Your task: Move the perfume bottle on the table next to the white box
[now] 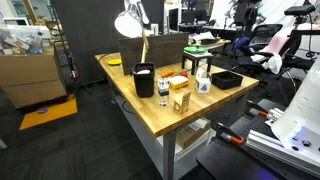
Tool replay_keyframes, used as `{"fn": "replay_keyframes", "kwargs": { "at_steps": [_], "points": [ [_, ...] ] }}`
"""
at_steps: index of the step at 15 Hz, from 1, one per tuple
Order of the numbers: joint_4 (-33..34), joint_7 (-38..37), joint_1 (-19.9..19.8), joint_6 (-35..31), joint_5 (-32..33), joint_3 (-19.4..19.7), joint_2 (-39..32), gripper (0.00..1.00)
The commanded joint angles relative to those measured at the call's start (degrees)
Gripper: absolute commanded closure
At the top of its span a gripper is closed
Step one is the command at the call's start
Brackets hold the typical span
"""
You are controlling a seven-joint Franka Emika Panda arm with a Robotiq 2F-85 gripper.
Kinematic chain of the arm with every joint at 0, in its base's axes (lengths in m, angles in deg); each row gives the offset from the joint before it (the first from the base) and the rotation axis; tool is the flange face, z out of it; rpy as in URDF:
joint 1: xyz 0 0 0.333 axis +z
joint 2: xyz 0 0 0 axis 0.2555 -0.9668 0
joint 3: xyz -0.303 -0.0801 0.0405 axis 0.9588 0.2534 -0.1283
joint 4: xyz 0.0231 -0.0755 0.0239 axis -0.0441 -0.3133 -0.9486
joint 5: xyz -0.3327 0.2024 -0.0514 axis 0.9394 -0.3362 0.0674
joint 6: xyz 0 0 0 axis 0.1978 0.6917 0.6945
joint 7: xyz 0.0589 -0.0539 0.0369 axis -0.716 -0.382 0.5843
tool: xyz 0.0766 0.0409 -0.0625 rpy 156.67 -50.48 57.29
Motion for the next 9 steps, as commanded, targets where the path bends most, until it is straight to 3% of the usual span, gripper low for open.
{"fn": "replay_keyframes", "kwargs": {
  "at_steps": [1,6,9],
  "points": [
    [0.09,-0.19,0.27,0.10,0.15,0.20,-0.02,0.00],
    [2.32,-0.03,1.33,-3.24,0.86,-1.21,-5.58,0.00],
    [4.96,0.93,1.88,-7.86,2.34,-1.76,-12.43,0.00]
  ]
}}
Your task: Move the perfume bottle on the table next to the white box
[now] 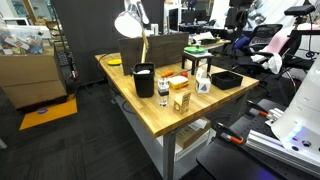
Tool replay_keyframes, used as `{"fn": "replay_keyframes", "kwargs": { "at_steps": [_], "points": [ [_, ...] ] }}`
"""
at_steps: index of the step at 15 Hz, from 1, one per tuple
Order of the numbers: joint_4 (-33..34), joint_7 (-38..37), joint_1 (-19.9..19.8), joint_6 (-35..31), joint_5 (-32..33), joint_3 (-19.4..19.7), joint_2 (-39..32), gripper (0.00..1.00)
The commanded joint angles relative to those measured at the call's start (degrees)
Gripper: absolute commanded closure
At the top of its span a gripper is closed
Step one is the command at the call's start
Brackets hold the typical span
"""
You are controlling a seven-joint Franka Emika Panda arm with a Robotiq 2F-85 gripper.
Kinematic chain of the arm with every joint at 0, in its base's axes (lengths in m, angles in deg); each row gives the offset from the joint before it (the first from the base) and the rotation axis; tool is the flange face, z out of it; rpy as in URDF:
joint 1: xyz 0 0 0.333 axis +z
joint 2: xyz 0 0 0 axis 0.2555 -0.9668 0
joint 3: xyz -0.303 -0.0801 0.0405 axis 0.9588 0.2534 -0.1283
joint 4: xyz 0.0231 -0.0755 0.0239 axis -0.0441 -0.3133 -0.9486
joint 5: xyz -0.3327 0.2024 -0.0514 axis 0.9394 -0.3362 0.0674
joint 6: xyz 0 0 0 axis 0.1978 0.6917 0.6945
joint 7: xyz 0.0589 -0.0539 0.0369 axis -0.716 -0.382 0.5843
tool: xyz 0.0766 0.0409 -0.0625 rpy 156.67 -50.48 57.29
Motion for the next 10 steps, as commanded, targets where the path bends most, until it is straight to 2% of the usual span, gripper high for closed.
{"fn": "replay_keyframes", "kwargs": {
  "at_steps": [1,4,5,7,10],
  "points": [
    [4.71,1.14,0.63,-3.53,2.49,-0.62,-9.31,0.00],
    [7.58,1.78,1.77,-6.42,3.95,-1.66,-14.81,0.00],
    [5.01,0.52,1.40,-6.35,2.78,-1.13,-11.52,0.00],
    [6.70,0.56,1.90,-6.66,3.25,-1.65,-14.31,0.00],
    [7.09,0.72,1.93,-6.66,3.33,-1.63,-14.75,0.00]
  ]
}}
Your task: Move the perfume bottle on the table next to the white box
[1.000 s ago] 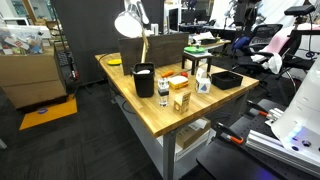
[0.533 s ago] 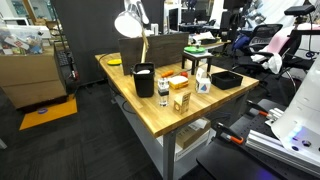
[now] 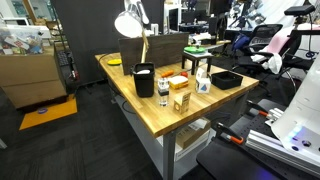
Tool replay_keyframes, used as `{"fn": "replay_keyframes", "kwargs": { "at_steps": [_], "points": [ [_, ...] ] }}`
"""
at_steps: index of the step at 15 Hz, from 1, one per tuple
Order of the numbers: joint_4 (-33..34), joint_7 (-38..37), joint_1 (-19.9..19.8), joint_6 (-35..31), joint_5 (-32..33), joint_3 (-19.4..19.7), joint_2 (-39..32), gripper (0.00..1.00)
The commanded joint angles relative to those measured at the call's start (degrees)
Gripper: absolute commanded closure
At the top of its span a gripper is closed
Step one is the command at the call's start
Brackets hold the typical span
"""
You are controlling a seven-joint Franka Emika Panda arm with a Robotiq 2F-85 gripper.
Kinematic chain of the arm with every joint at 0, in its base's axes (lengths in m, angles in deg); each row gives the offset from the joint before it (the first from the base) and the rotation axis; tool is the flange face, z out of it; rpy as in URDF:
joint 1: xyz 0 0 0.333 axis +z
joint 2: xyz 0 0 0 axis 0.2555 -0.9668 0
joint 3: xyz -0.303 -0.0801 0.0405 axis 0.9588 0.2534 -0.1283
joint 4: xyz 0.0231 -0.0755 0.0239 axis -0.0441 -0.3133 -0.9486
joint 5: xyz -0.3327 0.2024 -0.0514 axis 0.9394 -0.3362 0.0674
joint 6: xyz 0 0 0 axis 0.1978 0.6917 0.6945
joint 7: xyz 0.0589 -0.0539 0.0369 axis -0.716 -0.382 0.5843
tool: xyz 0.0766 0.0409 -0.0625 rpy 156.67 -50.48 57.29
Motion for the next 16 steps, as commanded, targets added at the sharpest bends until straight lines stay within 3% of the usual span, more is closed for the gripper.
{"fn": "replay_keyframes", "kwargs": {
  "at_steps": [1,9,14,16],
  "points": [
    [0.08,0.04,-0.09,0.10,-0.05,-0.10,0.02,0.00],
    [0.85,0.81,0.60,0.33,0.02,-0.52,-1.11,0.00],
    [7.11,7.31,8.08,-1.30,-6.54,-2.73,-9.39,0.00],
    [10.84,8.47,9.12,-1.80,-7.61,-3.54,-13.36,0.00]
  ]
}}
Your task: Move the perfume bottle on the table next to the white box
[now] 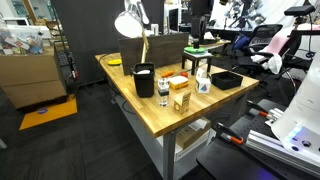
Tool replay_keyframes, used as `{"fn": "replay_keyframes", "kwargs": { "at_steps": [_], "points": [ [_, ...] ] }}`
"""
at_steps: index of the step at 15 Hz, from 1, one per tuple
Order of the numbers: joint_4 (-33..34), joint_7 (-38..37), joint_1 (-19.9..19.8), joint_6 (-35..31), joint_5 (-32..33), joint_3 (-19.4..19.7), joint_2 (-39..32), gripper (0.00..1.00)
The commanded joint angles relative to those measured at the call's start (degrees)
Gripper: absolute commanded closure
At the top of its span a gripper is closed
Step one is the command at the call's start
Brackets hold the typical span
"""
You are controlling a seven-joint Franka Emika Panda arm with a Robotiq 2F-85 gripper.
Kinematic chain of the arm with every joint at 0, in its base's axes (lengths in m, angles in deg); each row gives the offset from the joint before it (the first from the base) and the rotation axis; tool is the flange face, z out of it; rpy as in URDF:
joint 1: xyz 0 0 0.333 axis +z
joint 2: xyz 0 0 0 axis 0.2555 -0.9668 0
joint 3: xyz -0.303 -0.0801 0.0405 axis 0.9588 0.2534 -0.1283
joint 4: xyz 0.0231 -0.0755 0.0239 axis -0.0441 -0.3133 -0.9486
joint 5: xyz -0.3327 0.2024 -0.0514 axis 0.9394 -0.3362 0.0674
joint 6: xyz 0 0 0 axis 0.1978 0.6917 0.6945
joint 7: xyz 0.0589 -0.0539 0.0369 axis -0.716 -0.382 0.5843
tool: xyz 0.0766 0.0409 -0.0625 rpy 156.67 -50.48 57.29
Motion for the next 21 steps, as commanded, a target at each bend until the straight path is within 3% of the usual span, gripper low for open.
{"fn": "replay_keyframes", "kwargs": {
  "at_steps": [1,4,5,16,21],
  "points": [
    [7.05,4.40,0.52,0.14,-1.94,-0.25,-7.62,0.00],
    [9.63,6.75,-0.01,-1.68,-1.49,-0.63,-10.86,0.00],
    [8.01,4.31,-0.33,-1.53,-0.91,-1.31,-9.37,0.00],
    [10.04,5.61,-0.13,-2.44,-1.50,-1.64,-11.62,0.00],
    [10.52,-1.75,0.59,-6.89,-8.54,-3.87,-12.83,0.00]
  ]
}}
